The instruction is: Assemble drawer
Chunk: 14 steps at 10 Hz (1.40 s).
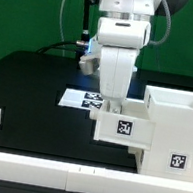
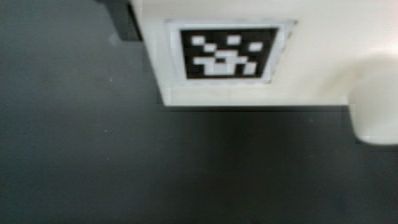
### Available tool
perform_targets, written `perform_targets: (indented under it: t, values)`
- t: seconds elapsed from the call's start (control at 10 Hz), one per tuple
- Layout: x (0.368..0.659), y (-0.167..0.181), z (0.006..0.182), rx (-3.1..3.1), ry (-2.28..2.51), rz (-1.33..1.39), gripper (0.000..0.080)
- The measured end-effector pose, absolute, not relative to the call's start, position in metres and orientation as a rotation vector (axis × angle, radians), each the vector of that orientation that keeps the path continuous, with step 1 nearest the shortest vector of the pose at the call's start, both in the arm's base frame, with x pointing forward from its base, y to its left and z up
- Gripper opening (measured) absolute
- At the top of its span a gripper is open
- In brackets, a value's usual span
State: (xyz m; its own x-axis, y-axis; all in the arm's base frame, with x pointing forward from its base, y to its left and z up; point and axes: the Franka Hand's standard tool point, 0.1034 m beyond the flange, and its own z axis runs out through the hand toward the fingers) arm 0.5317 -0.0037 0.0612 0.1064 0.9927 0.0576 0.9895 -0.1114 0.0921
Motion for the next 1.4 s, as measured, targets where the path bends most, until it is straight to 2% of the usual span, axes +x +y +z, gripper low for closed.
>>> perform_targets:
  t: [1.4]
  values:
    - [0.5326, -0.0094, 0.0597, 2.275, 2.113, 0.165, 0.0038]
